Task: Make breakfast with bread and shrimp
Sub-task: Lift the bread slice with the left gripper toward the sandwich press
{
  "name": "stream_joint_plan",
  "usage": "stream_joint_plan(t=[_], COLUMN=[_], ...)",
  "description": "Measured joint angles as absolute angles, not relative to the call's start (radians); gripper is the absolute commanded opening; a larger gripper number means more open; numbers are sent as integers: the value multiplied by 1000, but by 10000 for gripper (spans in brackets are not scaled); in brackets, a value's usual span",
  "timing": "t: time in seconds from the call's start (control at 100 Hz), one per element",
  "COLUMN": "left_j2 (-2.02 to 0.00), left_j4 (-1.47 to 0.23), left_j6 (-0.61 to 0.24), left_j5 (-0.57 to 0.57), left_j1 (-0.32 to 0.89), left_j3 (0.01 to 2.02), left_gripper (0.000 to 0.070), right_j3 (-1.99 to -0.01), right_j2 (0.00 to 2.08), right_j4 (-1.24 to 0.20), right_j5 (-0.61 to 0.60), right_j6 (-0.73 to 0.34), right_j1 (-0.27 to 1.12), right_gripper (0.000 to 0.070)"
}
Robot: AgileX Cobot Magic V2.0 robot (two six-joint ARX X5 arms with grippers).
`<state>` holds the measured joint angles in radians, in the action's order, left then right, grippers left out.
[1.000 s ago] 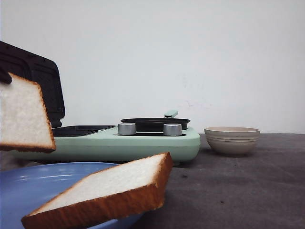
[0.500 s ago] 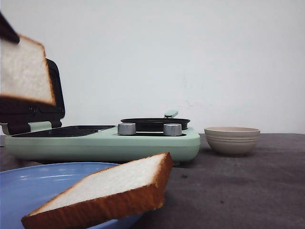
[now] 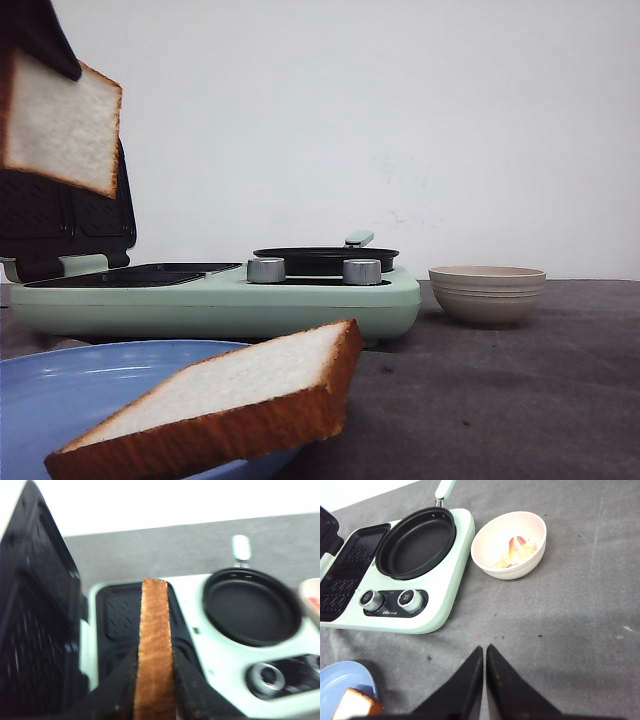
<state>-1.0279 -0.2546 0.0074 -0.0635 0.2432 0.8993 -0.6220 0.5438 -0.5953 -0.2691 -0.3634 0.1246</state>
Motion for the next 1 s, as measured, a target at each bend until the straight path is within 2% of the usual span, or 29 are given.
stream_joint_plan(t=[0.59, 0.81, 1.0], left_j2=[-1449, -1584, -1660], left_j4=[-144, -143, -73], left_j6=[320, 433, 511], left_j5=[154, 207, 236], left_j1=[323, 324, 329], left_j3=[1127, 1230, 1288], left_gripper=[3, 3, 3], right_j3=[-622, -622, -622], right_j2=[544, 544, 544], right_j4=[-596, -607, -617], right_j5=[-269, -269, -269], right_j6=[-363, -352, -337], right_j1=[125, 125, 127], right_gripper=[4, 4, 4])
